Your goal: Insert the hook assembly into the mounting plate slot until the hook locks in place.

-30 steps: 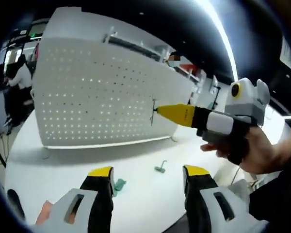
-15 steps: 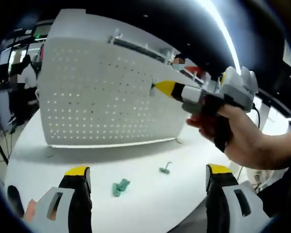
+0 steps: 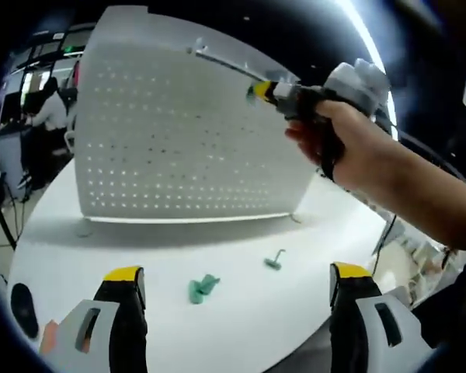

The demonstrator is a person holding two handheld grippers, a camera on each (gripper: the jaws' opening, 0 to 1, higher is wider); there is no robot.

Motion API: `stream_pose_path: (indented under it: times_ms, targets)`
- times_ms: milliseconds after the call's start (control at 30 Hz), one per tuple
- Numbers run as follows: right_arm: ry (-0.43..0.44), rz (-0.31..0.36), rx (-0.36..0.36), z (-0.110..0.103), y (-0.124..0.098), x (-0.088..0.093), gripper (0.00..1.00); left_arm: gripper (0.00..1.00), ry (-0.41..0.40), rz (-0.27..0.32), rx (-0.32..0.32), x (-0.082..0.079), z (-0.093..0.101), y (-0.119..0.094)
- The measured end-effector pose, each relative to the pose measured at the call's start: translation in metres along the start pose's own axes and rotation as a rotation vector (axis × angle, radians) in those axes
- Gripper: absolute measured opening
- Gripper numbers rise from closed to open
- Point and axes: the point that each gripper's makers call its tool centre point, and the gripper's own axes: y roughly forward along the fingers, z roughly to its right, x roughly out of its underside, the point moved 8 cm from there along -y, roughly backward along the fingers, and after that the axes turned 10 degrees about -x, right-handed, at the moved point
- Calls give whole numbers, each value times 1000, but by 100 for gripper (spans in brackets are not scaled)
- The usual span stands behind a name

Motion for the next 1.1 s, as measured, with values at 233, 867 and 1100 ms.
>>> stream_pose_path:
  times_ms: [233,867,1100]
  targets:
    - [-13,17,51,0,26,0,0,100,-16,0,-16,-2,-9,1]
    - [-8,8,138,-1,43,14,0,100,-21,-20,-47,10,-24,-3]
    - [19,17,177,1,46,18,0,100,-35,-29,-57,15,-28,-5]
